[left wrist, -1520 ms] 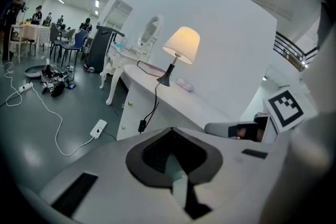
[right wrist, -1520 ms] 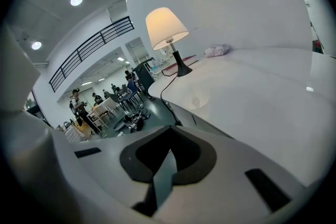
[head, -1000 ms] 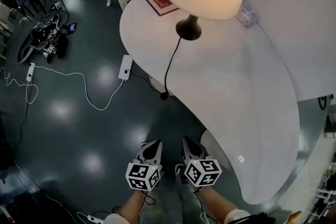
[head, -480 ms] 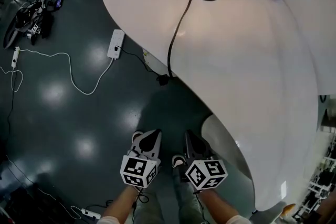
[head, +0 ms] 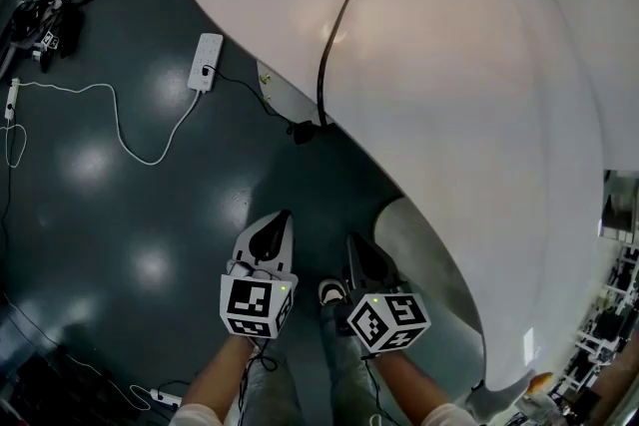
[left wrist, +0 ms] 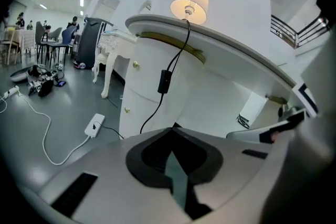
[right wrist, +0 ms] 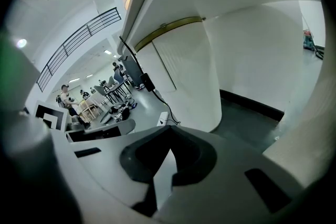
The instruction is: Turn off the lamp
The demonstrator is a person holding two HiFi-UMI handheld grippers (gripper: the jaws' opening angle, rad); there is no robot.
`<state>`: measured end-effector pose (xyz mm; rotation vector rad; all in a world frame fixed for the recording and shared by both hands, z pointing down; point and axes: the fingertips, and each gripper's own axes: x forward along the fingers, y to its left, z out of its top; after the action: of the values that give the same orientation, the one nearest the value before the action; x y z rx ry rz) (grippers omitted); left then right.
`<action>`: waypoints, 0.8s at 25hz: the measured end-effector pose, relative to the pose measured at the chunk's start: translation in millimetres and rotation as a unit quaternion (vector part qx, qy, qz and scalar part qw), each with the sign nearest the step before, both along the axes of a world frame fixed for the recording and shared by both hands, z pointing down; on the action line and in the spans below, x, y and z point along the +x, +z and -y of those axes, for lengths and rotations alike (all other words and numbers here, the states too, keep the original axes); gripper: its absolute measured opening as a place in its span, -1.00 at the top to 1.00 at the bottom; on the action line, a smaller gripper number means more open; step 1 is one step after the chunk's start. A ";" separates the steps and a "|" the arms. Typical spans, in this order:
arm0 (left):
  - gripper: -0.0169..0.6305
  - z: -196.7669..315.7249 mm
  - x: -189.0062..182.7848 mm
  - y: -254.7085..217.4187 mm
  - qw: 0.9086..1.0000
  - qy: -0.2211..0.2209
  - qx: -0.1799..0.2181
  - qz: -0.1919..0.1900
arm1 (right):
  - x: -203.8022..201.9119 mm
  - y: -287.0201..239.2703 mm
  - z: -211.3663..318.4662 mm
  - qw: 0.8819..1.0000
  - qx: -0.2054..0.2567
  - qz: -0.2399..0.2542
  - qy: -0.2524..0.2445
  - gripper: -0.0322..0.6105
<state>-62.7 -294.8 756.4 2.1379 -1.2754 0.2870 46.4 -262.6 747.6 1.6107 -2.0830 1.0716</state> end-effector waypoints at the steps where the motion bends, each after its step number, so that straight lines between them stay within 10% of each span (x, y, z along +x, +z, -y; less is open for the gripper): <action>1: 0.92 4.5 -0.5 -2.5 1.000 -0.001 0.004 0.001 | -0.8 0.1 0.7 1.000 0.000 0.000 0.002 0.90; 20: 0.40 83.9 2.0 -34.6 0.993 0.068 0.092 0.017 | -10.6 8.8 23.7 1.000 -0.008 0.000 0.020 0.90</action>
<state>-60.8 -378.7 721.8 2.3911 -1.2168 0.2727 35.9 -286.2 756.4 1.6510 -2.0451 1.0984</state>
